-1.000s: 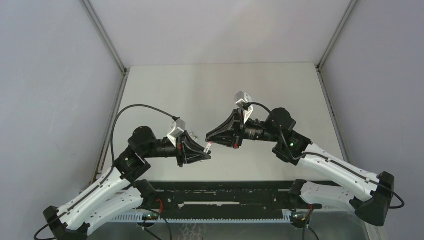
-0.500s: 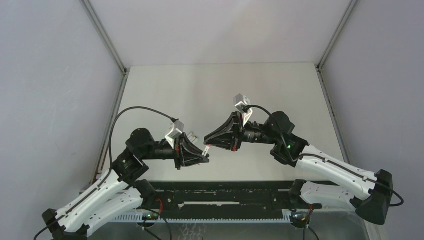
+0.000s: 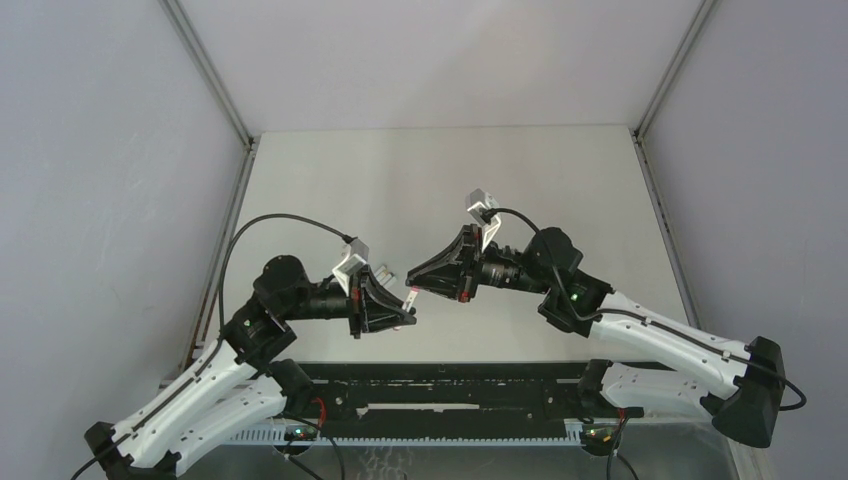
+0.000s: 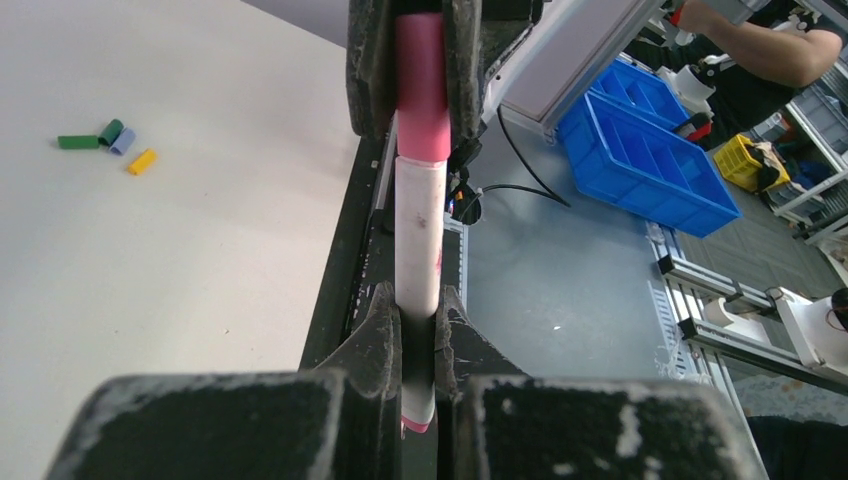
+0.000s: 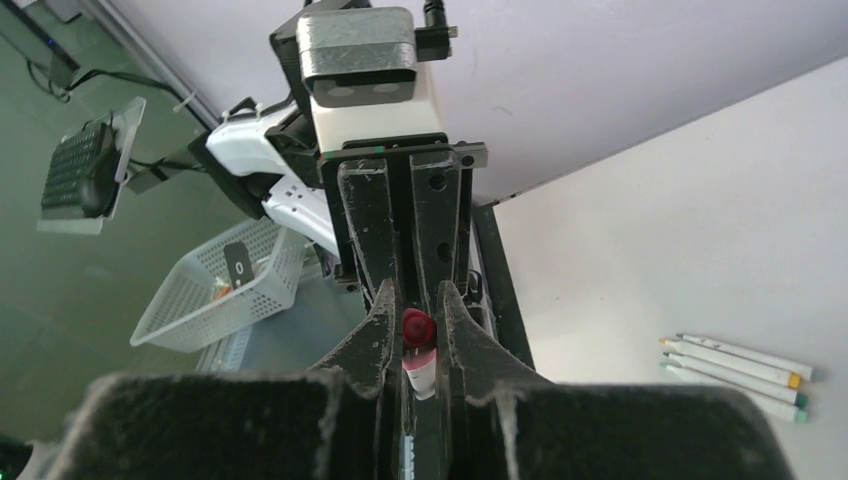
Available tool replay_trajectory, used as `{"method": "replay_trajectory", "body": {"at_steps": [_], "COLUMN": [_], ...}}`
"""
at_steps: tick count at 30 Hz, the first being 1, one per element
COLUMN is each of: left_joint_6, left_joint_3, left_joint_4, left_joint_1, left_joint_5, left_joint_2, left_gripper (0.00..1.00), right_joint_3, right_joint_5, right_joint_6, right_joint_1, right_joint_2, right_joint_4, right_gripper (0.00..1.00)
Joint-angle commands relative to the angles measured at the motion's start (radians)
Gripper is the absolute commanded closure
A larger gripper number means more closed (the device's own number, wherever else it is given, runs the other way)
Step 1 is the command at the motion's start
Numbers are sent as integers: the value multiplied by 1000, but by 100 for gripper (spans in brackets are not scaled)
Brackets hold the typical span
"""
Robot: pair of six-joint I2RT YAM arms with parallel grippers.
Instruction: Insert the pens into the pen caps
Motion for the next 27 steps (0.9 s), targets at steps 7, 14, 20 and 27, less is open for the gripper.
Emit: {"method": "replay_trajectory", "body": {"at_steps": [7,14,20,27], "left_joint_6": [-51,-111,-128,-110], "left_joint_3": [35,24,24,26], "left_joint_4": [347,418,432,404], "left_joint_1": [58,92,111,127], "left_joint_5": [-185,-116,-89,-94], "left_joint_2": [-9,-1,-7,-4], "left_gripper": [100,100,100,100], "right_joint_3": [-89,-109,-111,-108], "right_joint_5": [-105,-178,-260,-183], "right_joint_6": [98,64,34,36], "right_joint_1": [90,104,123,128], "right_joint_2": [73,72,92,78], "right_joint_4": [-324,-296,-282,-304], "right_gripper": [100,100,100,100]}}
